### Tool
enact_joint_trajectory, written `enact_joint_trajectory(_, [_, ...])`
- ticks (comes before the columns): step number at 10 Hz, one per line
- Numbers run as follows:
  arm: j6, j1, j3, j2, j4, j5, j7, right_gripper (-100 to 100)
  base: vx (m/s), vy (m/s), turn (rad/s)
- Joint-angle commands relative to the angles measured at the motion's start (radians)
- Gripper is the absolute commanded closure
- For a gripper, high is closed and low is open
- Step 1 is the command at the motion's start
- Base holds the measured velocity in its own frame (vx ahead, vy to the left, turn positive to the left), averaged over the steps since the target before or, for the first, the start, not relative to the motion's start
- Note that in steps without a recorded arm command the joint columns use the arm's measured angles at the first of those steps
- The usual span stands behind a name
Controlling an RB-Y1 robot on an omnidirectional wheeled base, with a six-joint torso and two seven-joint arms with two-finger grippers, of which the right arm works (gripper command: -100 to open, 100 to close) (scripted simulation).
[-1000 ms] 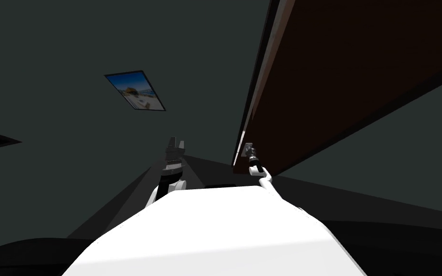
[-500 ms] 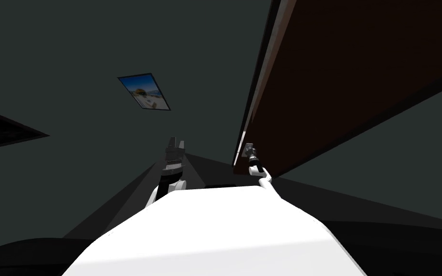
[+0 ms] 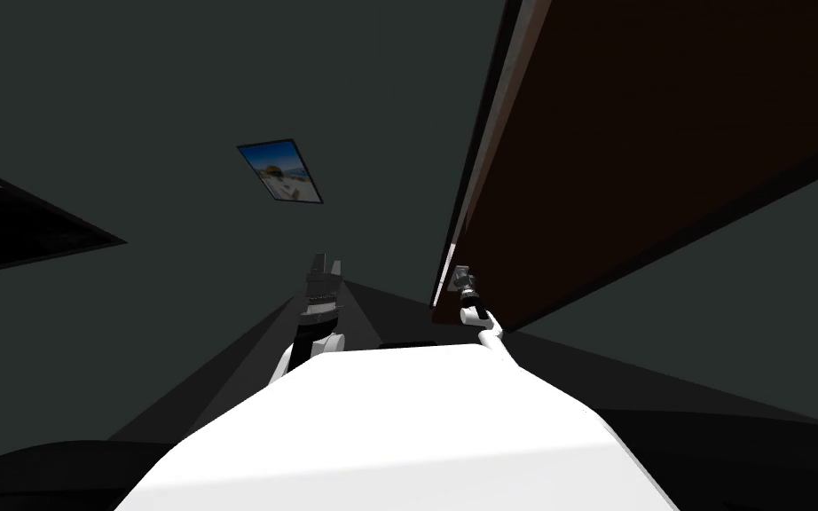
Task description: Pull the door open
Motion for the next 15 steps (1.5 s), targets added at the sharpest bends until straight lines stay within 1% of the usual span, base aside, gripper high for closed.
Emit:
enact_joint_trajectory(1, [0.006,0.006,0.000,0.008,-0.002,-0.013,-0.050,100,-0.032,-0.036,0.076])
enact_joint_trajectory(2, [0.010,0.008,-0.002,0.011,-0.006,-0.025,-0.076,100,-0.044,-0.044,0.131])
enact_joint_trajectory(3, [0.010,0.008,-0.002,0.011,-0.006,-0.025,-0.091,100,-0.040,-0.028,0.047])
enact_joint_trajectory(4, [0.014,0.011,-0.005,0.015,-0.011,-0.036,-0.126,100,-0.048,-0.031,0.064])
enact_joint_trajectory(5, [0.014,0.011,-0.005,0.015,-0.011,-0.036,-0.131,100,-0.035,-0.022,0.039])
enact_joint_trajectory(6, [0.017,0.013,-0.007,0.019,-0.015,-0.046,-0.170,100,-0.032,-0.020,0.064])
enact_joint_trajectory(7, [0.021,0.016,-0.010,0.022,-0.019,-0.056,-0.194,100,-0.045,-0.042,0.096])
enact_joint_trajectory(8, [0.021,0.016,-0.010,0.022,-0.019,-0.056,-0.207,100,-0.037,-0.037,0.046])
enact_joint_trajectory(9, [0.024,0.018,-0.012,0.025,-0.023,-0.066,-0.242,100,-0.037,-0.025,0.058])
enact_joint_trajectory(10, [0.024,0.018,-0.012,0.025,-0.023,-0.066,-0.245,100,-0.027,-0.021,0.034])
enact_joint_trajectory(12, [0.031,0.022,-0.016,0.032,-0.031,-0.085,-0.310,100,-0.035,-0.034,0.071])
enact_joint_trajectory(13, [0.031,0.022,-0.016,0.032,-0.031,-0.085,-0.318,100,-0.032,-0.035,0.046])
enact_joint_trajectory(15, [0.036,0.026,-0.020,0.037,-0.037,-0.101,-0.381,100,-0.034,-0.034,0.067])
